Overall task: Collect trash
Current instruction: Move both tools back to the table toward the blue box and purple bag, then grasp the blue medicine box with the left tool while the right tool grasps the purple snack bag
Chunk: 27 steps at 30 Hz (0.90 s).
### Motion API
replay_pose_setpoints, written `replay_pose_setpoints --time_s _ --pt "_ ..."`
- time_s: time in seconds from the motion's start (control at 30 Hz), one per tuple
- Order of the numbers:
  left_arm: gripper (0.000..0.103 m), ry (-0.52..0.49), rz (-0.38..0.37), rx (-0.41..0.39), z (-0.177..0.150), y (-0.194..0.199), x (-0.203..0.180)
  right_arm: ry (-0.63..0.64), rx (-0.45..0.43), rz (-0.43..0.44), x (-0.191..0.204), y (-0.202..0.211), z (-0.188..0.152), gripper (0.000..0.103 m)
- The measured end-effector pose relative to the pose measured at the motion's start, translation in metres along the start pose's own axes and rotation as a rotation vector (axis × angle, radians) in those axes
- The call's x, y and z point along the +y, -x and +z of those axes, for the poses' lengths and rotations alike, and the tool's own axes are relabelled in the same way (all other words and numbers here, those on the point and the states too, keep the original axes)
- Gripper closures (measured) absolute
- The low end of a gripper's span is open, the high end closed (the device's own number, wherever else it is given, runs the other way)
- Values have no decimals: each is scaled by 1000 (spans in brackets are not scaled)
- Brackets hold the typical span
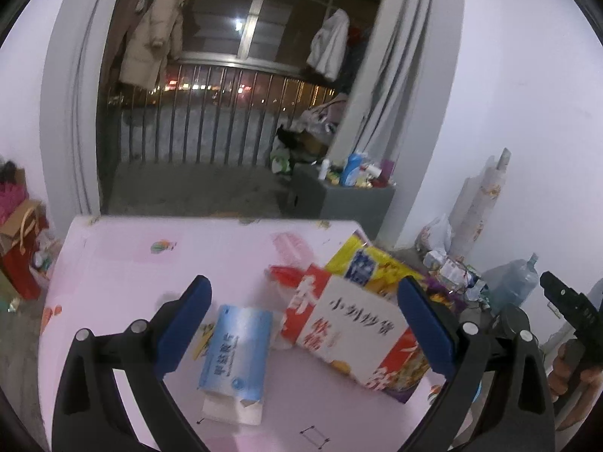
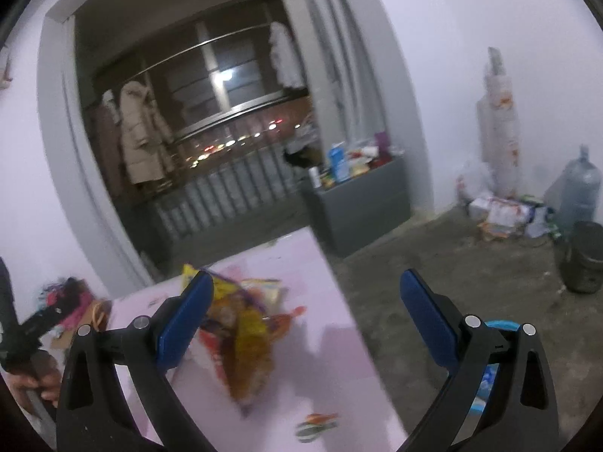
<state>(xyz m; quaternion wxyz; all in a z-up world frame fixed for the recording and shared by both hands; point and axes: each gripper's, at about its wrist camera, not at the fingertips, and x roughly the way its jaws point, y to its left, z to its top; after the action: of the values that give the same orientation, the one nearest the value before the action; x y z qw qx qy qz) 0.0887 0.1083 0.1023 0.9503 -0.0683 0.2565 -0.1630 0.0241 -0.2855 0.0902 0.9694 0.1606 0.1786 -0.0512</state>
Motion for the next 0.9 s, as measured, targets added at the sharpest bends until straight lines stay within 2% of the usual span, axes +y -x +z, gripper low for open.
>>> replay_pose_setpoints --time_s 0.23,0.4,0.5,0.63,0.77,0.9 --pt "14 28 2 94 -8 -31 21 50 95 65 34 -23 -17 16" --pt "19 36 12 174 -21 -57 34 51 194 91 45 -40 -30 30" --pt "19 34 8 242 -30 -73 38 48 243 102 47 -47 -36 34" --pt "19 17 15 331 -43 -97 41 45 247 81 44 -47 -34 34" --pt "18 -15 51 377 -50 -120 43 20 238 39 32 -53 -25 34" --pt "18 -27 70 417 -56 -138 50 -38 280 31 16 -68 -27 34"
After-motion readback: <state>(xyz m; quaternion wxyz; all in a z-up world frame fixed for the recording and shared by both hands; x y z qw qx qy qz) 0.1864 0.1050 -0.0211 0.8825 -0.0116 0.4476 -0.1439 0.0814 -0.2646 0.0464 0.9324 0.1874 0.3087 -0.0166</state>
